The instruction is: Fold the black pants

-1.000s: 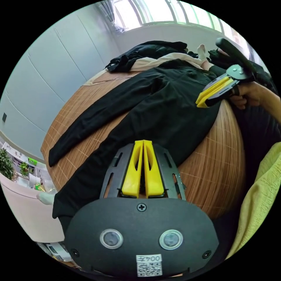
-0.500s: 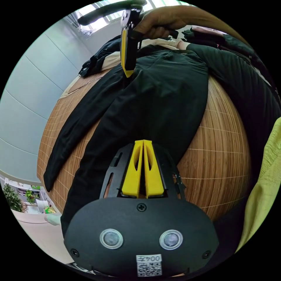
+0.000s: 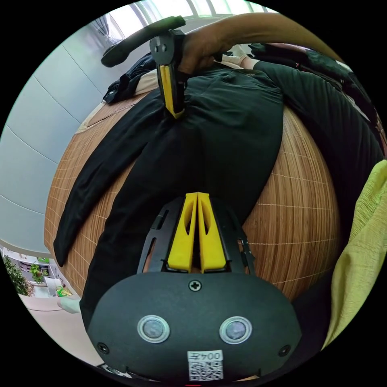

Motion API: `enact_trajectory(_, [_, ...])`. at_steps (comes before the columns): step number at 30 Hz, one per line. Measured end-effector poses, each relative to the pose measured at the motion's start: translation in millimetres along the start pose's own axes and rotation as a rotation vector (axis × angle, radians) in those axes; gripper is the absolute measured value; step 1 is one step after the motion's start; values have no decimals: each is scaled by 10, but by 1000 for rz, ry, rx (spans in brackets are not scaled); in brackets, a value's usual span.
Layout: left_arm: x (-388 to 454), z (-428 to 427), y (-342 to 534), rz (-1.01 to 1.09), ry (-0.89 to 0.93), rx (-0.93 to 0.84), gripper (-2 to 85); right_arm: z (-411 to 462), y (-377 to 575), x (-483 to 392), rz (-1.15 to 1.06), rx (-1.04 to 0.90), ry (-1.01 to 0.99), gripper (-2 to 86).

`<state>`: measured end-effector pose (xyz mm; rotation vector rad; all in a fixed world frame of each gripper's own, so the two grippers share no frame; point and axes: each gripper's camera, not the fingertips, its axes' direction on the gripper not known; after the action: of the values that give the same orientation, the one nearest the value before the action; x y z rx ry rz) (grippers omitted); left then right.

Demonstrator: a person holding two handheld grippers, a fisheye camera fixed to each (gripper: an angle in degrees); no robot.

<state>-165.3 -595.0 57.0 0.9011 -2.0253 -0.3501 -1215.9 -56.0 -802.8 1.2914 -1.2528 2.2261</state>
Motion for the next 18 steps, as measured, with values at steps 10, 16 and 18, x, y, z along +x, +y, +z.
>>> enact_trajectory(10, [208,28,1,23,-44,4,6,-519,224,197,225,171,-62,59])
enact_trajectory(16, [336,40,-17,33,-70,3,7,-918,261,-202,160,326,-136,83])
enact_trajectory(18, [397,43,-12,32,-87,8,8,-887,79,-412,96,308,-119,79])
